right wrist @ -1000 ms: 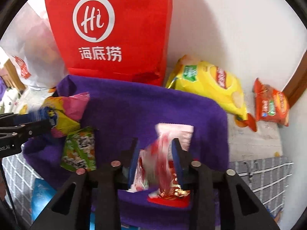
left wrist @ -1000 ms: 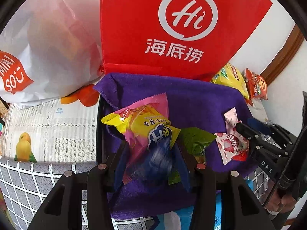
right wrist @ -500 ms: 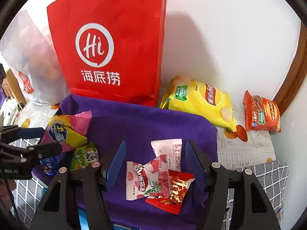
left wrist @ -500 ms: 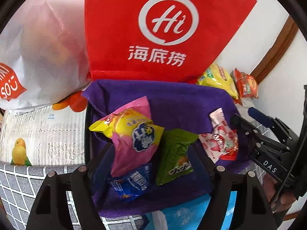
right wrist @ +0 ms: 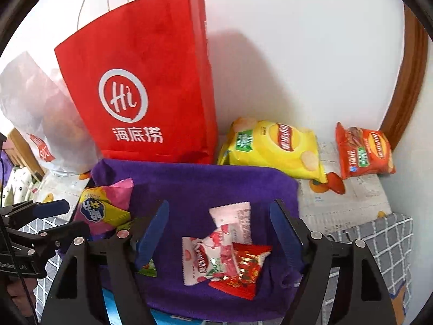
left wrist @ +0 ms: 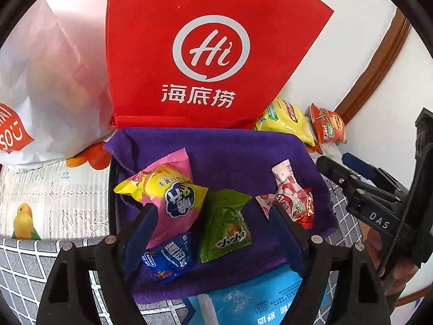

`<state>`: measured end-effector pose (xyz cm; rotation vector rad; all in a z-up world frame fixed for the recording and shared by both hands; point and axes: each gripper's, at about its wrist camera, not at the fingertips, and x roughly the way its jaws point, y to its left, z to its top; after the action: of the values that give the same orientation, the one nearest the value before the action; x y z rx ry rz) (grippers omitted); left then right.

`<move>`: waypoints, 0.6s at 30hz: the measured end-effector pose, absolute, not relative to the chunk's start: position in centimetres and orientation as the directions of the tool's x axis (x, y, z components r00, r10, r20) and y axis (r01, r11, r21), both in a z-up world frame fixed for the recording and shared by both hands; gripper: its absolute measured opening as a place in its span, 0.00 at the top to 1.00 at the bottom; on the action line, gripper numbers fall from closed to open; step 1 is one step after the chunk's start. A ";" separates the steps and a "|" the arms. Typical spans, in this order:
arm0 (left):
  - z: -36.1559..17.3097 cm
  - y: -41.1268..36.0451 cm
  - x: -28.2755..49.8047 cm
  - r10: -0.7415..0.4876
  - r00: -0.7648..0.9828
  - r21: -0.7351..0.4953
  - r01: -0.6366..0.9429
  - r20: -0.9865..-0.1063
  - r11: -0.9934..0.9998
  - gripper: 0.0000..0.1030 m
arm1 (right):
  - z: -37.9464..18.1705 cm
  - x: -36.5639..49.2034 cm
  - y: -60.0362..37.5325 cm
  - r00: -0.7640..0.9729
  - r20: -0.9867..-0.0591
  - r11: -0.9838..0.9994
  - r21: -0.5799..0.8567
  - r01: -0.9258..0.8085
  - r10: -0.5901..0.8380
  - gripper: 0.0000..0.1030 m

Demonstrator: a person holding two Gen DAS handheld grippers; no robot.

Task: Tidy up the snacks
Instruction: 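Withdraw both open tools back toward the snack pile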

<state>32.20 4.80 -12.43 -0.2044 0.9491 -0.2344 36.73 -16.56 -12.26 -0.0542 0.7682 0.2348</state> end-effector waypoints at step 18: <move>-6.9 4.8 28.0 -0.203 0.649 -0.192 0.089 -0.733 0.977 0.20 | -7.9 25.8 -19.1 0.765 -0.626 0.985 0.026 -0.171 0.149 0.25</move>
<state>28.00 4.75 -6.90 -0.1432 0.8493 -0.1666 25.77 -19.12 -7.95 -0.0333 0.6777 0.1740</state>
